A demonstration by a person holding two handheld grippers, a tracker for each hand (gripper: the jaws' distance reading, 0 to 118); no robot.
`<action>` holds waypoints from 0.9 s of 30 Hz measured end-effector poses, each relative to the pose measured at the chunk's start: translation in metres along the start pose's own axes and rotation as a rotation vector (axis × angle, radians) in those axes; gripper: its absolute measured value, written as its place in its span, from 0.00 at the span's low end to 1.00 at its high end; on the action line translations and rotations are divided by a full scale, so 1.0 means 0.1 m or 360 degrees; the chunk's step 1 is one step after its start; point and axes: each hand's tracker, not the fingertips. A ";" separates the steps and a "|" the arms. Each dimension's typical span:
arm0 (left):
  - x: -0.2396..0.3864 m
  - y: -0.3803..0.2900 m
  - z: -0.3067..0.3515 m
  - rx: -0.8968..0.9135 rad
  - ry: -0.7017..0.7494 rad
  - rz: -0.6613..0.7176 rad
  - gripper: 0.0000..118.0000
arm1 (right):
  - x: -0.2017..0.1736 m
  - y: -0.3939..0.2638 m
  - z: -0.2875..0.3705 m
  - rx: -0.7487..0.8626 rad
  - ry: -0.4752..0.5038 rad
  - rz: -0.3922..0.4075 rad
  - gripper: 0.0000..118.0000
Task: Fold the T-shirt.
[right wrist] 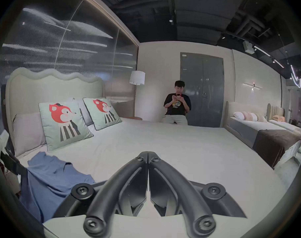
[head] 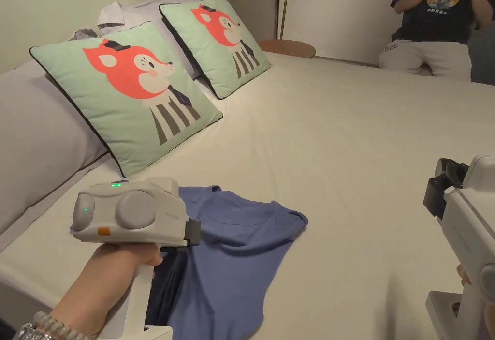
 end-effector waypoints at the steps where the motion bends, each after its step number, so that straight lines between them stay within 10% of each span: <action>1: 0.13 0.03 0.12 0.0063 -0.0045 -0.0035 0.02 | 0.06 0.03 0.07 0.0018 -0.0011 -0.0003 0.01; 14: 1.99 0.22 1.33 0.0589 -0.0791 -0.0508 0.02 | 1.13 0.25 1.08 0.0226 -0.0324 -0.0074 0.01; 27: 3.50 -0.77 0.28 0.0024 -0.1091 -0.0764 0.02 | 1.96 0.08 1.81 0.0202 -0.0638 -0.0137 0.01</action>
